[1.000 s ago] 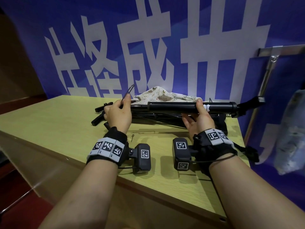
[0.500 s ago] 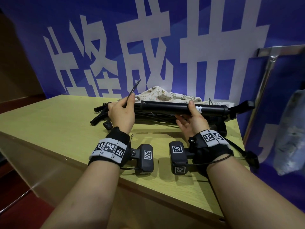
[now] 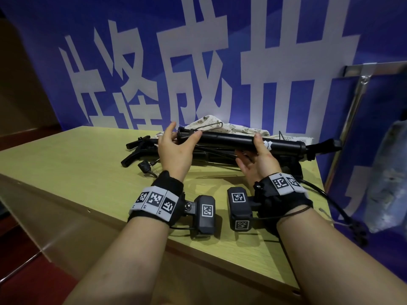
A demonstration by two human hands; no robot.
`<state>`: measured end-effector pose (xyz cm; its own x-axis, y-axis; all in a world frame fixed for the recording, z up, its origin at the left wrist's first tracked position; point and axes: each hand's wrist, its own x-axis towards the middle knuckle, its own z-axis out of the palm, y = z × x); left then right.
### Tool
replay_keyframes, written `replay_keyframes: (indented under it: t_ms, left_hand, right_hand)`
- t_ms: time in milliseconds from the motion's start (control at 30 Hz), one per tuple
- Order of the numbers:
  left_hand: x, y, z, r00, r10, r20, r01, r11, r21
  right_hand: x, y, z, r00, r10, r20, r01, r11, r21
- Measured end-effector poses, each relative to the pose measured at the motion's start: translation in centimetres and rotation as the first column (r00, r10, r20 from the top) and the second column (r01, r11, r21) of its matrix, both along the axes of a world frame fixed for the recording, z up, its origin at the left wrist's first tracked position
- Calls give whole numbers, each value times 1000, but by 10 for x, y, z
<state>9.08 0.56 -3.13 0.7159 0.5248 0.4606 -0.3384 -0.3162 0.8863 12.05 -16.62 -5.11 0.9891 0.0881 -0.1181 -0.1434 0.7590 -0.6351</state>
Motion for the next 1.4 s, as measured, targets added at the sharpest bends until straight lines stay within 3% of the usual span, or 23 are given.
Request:
replay_keyframes:
  t_ms: [67, 133, 200, 267, 400, 567, 733, 800, 967, 1200, 1333, 1400]
  left_hand:
    - [0, -2, -1, 1000, 26, 7, -26, 997, -77]
    - [2, -3, -3, 999, -53, -10, 49, 958, -283]
    - [3, -7, -6, 949, -311, 59, 286, 761, -582]
    - [2, -15, -9, 838, -527, 141, 456, 533, -713]
    - [7, -29, -9, 699, -698, 152, 563, 407, -719]
    - [18, -24, -18, 662, -732, 162, 589, 376, -715]
    - [27, -13, -28, 541, -793, 281, 695, 233, -680]
    - [26, -12, -27, 575, -766, 287, 684, 258, -682]
    - [26, -7, -28, 762, -578, 292, 547, 331, -769]
    - [28, -2, -32, 841, -445, 307, 458, 282, -843]
    - [32, 1, -35, 837, -433, 336, 468, 248, -848]
    - [33, 2, -35, 841, -418, 344, 466, 235, -853]
  right_hand:
    - [-2, -3, 3, 1000, -1, -4, 1, 998, 61]
    - [-4, -6, 6, 1000, -18, -12, 19, 994, 107]
    - [-7, -6, 8, 1000, -26, -6, 27, 993, 111]
    - [-9, -4, 8, 1000, -16, 26, 14, 997, 77]
    - [-10, 0, 8, 997, -4, 80, 4, 1000, -6]
    - [-7, 3, 4, 999, 7, 53, -2, 996, -90]
    - [-4, 6, 2, 1000, -26, 16, 30, 946, -322]
    - [-4, 7, 2, 1000, -23, 10, 25, 925, -379]
    - [-10, 7, 3, 987, 130, 89, -70, 868, -492]
    - [-12, 8, -3, 947, 320, -36, -250, 659, -710]
    - [-12, 6, -3, 959, 271, -86, -254, 683, -684]
    - [-11, 6, -2, 976, 207, -60, -198, 748, -634]
